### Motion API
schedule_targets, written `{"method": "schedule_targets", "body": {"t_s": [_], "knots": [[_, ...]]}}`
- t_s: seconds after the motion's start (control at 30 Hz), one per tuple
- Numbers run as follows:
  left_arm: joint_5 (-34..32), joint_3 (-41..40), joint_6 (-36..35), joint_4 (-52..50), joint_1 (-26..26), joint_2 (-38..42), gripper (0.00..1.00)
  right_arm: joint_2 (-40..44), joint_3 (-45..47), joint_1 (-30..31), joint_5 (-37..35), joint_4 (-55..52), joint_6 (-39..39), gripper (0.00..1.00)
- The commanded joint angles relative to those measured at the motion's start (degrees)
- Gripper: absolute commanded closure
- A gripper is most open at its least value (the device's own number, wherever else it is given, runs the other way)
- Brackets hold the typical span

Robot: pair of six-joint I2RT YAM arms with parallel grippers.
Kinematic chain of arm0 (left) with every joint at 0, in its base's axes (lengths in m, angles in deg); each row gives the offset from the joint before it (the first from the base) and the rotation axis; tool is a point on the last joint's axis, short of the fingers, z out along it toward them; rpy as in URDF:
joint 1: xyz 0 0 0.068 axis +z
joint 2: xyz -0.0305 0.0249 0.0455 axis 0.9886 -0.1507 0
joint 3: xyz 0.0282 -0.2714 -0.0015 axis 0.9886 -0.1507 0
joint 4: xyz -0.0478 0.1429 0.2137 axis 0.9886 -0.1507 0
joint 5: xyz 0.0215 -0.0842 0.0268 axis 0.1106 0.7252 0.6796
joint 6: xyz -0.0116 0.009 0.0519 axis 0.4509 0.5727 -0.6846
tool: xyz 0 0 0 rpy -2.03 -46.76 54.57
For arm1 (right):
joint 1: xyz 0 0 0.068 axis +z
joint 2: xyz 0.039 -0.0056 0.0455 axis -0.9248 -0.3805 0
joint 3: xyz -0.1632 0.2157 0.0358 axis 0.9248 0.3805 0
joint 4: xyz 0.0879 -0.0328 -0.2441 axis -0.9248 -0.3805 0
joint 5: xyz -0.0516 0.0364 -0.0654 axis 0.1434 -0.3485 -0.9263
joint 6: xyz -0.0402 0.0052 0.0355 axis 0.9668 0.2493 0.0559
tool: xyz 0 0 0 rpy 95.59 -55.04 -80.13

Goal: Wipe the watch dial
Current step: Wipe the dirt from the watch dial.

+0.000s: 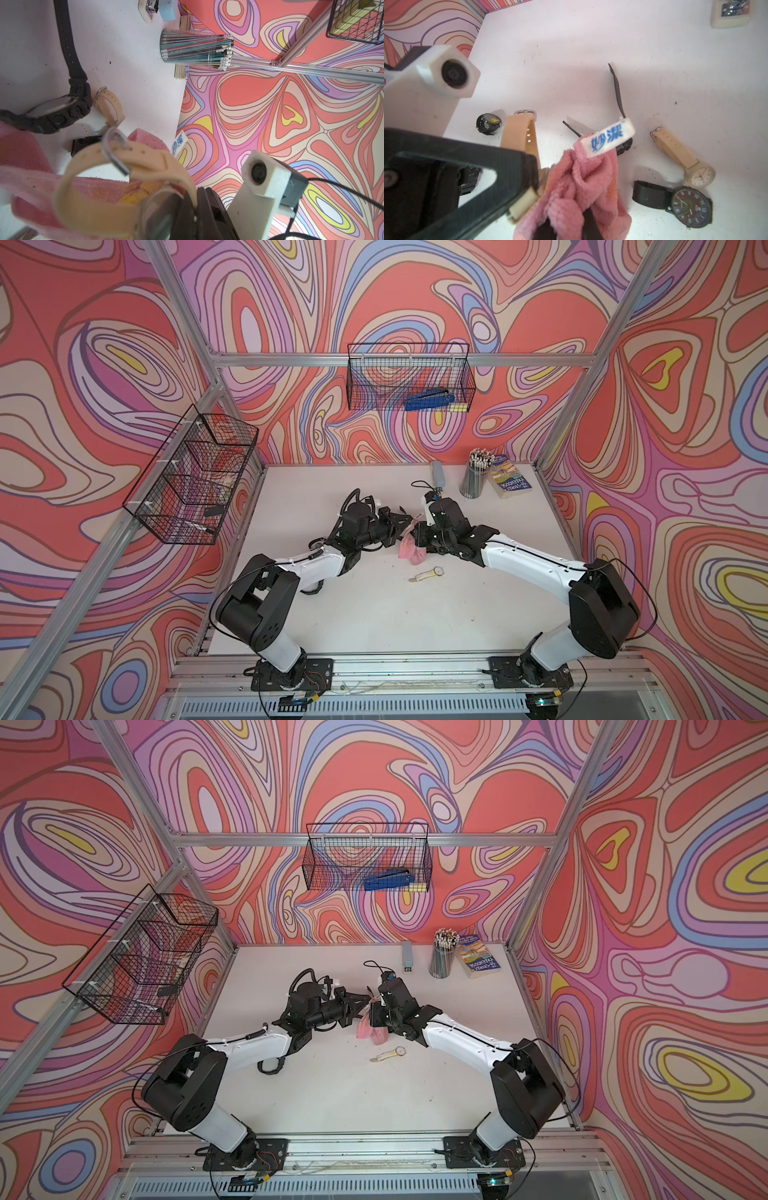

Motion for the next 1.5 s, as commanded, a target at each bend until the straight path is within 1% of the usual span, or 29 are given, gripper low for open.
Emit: {"method": "schedule_targets", "body": {"t_s": [0.0, 0.1, 0.2, 0.37, 0.5, 0.63, 0.83, 0.93, 1.03, 1.23, 1.47], "knots": [[5.65, -3.09, 1.79, -1.81, -4.28, -1.37, 1.0, -1.31, -7.3, -0.28, 3.3, 13.79, -2.54, 1.0], [5.58, -3.63, 3.46, 1.31, -4.73, -2.99, 1.0, -3.05, -7.21, -0.28, 7.91, 18.65, -5.57, 1.0], [5.48, -3.73, 3.57, 1.77, -4.75, -3.7, 1.0, -3.5, -6.41, -0.16, 10.84, 22.48, -7.57, 1.0], [5.56, -3.66, 3.99, 3.0, -4.66, -4.8, 1.0, -2.1, -4.96, 0.14, 12.51, 24.91, -7.88, 1.0], [5.92, -2.91, 4.61, 4.12, -4.24, -5.75, 1.0, -0.9, -1.9, 0.93, 13.48, 28.93, -8.74, 1.0], [6.36, -1.86, 4.19, 3.08, -3.22, -5.2, 1.0, 0.07, 0.69, 1.59, 12.56, 29.81, -8.41, 1.0], [6.63, -1.59, 0.53, -3.54, -1.46, -1.57, 1.0, 4.49, 5.54, 1.64, 10.37, 32.6, -6.16, 1.0], [6.66, -1.57, -0.85, -6.16, -0.73, -0.33, 1.0, 6.03, 6.02, 1.65, 10.98, 33.04, -5.25, 1.0], [6.98, -1.25, -1.79, -8.11, -0.11, 0.37, 1.0, 6.82, 6.34, 1.64, 10.62, 31.21, -4.52, 1.0], [7.32, -0.75, -3.79, -12.24, 0.48, 2.05, 1.0, 11.23, 8.43, 1.24, 6.35, 26.92, -1.89, 1.0], [7.77, -1.1, -4.13, -12.93, 0.61, 2.49, 1.0, 12.66, 8.24, -0.95, 5.49, 25.63, -1.05, 1.0]]}}
